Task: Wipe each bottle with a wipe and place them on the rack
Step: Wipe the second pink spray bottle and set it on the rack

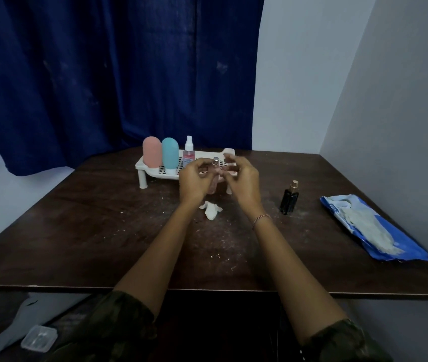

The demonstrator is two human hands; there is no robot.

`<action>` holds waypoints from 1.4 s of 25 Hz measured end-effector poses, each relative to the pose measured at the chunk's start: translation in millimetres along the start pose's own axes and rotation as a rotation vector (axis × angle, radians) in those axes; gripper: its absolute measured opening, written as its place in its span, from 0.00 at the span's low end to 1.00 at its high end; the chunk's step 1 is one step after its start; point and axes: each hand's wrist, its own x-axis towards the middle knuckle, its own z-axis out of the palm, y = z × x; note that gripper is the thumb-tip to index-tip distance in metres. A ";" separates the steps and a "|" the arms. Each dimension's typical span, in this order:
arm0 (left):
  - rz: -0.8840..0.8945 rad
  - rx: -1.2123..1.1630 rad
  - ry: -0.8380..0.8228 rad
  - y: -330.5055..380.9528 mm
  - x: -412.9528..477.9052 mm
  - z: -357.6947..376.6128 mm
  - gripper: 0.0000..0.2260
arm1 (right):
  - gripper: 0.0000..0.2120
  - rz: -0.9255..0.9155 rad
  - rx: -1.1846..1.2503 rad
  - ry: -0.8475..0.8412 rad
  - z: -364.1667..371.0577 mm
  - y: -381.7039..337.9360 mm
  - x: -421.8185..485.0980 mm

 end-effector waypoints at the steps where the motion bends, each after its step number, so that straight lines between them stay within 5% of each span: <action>1: -0.027 -0.022 0.020 -6.1 0.8 -4.4 0.11 | 0.16 0.025 -0.038 -0.050 3.7 4.4 -4.8; 5: -0.089 -0.104 0.067 -31.9 0.2 -13.3 0.12 | 0.09 0.011 -0.171 -0.332 12.3 28.4 -33.2; 12: -0.214 -0.412 0.119 -55.0 7.0 -14.5 0.06 | 0.12 -0.009 -0.219 -0.417 26.9 39.3 -44.4; 15: -0.233 -0.488 0.137 -57.1 12.4 -18.4 0.03 | 0.14 -0.026 -0.260 -0.379 27.7 39.5 -45.1; 21: -0.187 -0.487 0.033 -56.4 12.1 -17.9 0.04 | 0.15 -0.048 0.051 -0.060 25.2 15.2 -16.6; 35: -0.136 -0.529 -0.009 -55.2 11.9 -22.4 0.06 | 0.10 -0.341 -0.104 -0.032 51.1 17.0 -26.9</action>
